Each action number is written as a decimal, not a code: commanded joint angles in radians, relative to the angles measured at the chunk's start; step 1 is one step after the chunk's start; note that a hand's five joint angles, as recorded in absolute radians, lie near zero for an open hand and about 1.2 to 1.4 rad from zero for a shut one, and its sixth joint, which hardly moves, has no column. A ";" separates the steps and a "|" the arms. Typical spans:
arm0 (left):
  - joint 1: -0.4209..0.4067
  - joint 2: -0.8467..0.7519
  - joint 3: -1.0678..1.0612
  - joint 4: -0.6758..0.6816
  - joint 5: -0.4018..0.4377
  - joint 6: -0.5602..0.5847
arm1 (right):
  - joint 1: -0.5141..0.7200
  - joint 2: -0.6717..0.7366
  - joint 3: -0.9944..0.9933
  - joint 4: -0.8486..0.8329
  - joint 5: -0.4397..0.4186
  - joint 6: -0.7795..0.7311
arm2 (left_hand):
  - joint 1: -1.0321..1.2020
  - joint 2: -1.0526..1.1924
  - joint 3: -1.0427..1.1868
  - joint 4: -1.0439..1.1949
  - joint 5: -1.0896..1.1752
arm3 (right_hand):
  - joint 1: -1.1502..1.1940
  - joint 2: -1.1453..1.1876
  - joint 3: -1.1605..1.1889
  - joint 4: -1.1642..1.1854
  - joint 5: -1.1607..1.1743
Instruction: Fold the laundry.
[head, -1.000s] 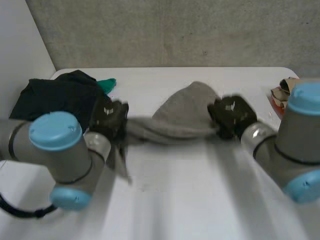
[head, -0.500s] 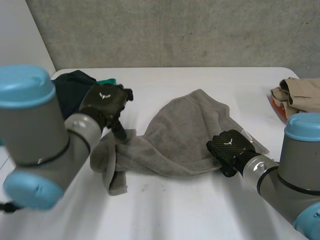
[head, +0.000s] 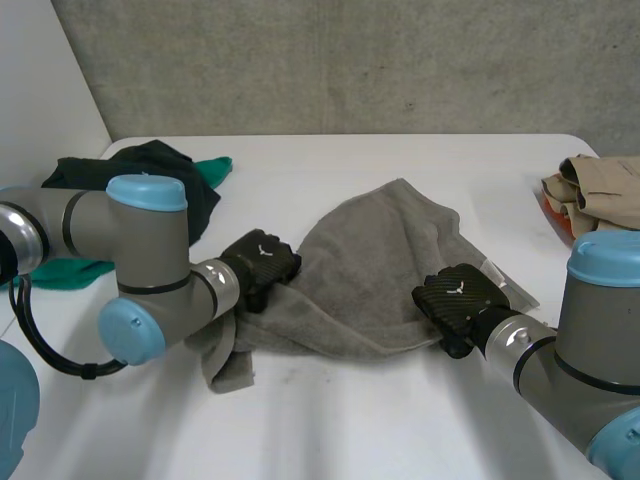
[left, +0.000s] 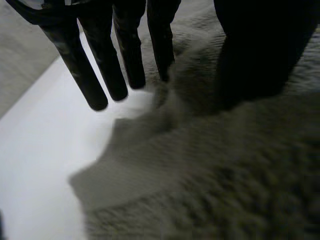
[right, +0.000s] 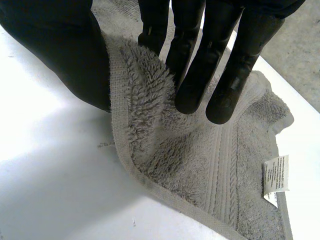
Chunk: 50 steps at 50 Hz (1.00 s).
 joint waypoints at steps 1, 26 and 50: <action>-0.003 0.023 -0.005 -0.037 -0.003 -0.023 | -0.005 -0.001 -0.003 0.000 0.003 -0.002 | 0.818 0.836 0.843 0.843 0.846 | 0.399 0.215 0.216 0.205 0.239; -0.078 0.445 -0.391 0.086 -0.220 -0.048 | -0.097 -0.227 -0.116 0.345 0.009 -0.314 | 0.818 0.836 0.843 0.843 0.846 | 0.399 0.215 0.216 0.205 0.239; -0.058 0.250 0.188 0.813 -0.411 0.138 | -0.042 -0.054 -0.578 -0.446 0.122 -0.209 | 0.818 0.836 0.843 0.843 0.846 | 0.399 0.215 0.216 0.205 0.239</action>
